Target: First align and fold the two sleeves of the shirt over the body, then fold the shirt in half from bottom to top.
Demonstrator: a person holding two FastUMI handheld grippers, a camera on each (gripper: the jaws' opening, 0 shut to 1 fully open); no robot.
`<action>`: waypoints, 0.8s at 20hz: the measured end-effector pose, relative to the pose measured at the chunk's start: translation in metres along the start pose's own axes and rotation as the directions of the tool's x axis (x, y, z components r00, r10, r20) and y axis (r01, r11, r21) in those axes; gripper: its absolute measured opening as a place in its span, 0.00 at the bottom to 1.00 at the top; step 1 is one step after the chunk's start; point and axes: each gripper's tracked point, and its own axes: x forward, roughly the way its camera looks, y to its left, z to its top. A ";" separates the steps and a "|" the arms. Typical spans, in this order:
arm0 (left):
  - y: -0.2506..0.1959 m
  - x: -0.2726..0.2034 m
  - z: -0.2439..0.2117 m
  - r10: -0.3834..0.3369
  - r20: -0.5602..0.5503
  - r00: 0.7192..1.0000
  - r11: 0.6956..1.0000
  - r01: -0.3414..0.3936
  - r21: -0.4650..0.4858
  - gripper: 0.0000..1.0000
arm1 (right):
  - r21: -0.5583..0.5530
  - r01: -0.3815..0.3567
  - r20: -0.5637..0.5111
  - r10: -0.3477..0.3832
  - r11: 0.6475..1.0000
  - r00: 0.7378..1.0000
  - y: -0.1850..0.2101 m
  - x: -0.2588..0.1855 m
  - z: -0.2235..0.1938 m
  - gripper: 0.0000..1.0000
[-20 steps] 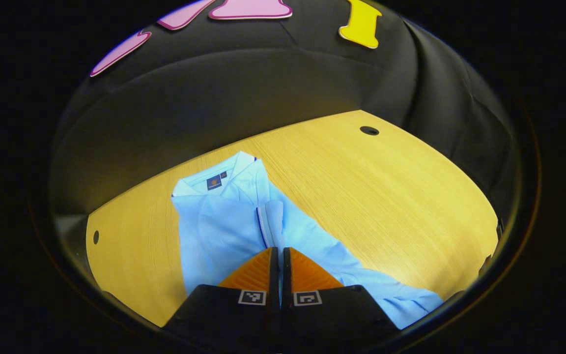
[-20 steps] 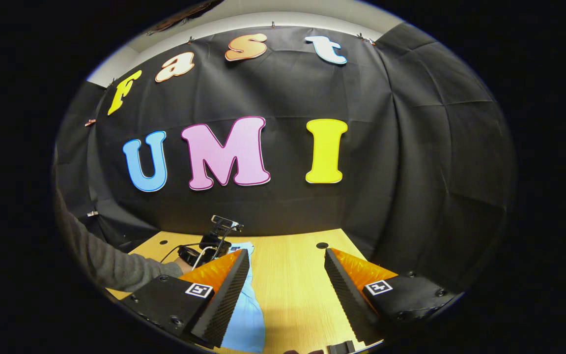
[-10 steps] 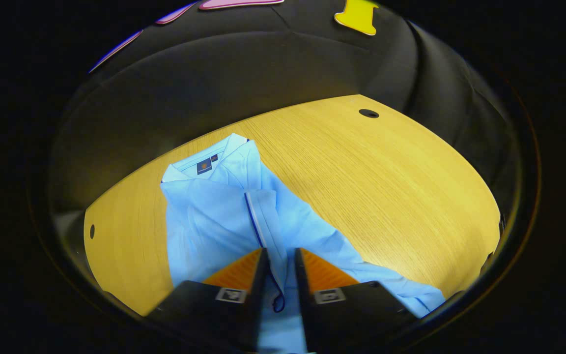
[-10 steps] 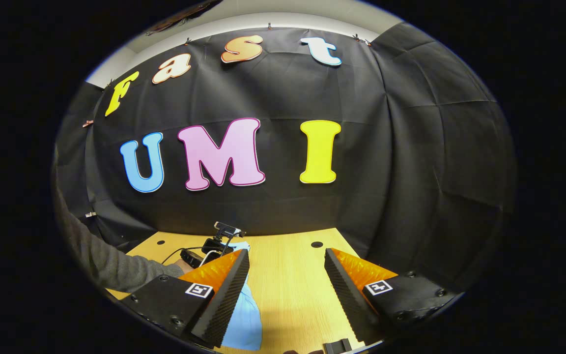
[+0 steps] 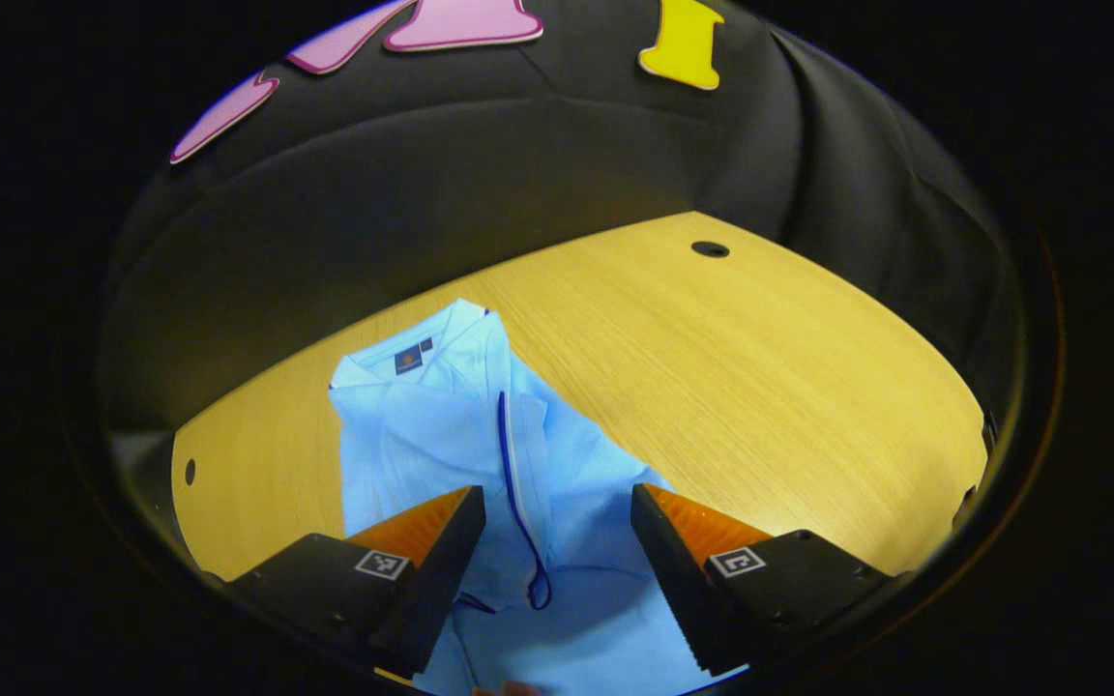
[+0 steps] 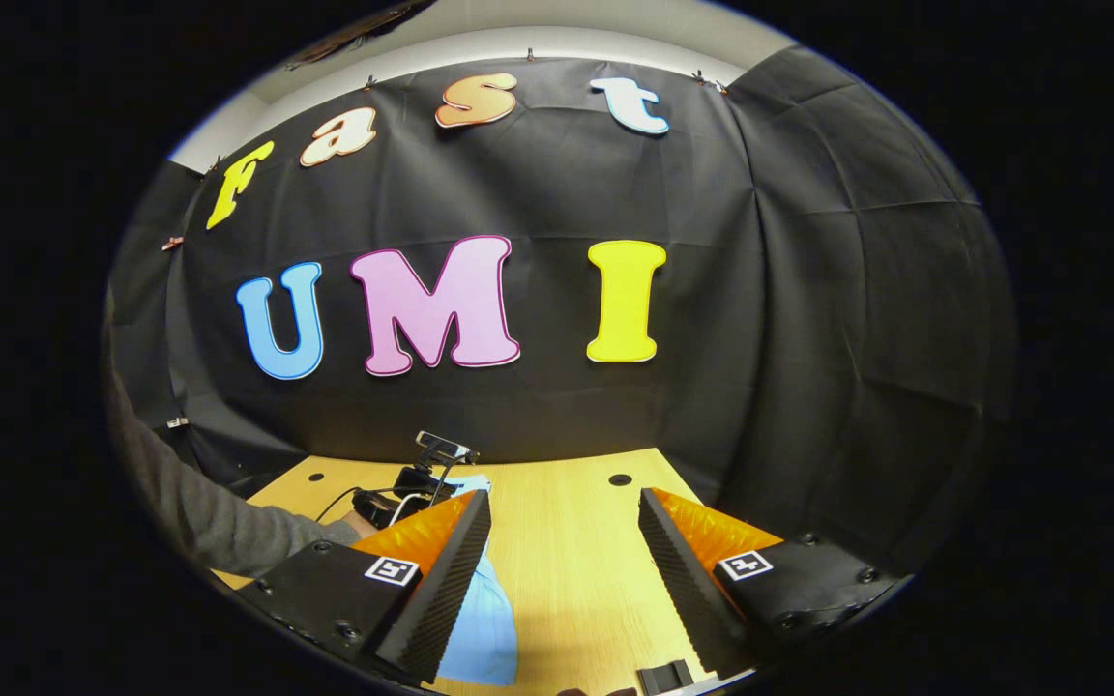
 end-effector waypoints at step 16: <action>0.048 -0.316 -0.187 0.120 0.064 0.991 0.960 -0.100 -0.263 0.99 | -0.054 -0.152 -0.383 0.120 0.987 0.916 0.052 -0.056 -0.134 0.97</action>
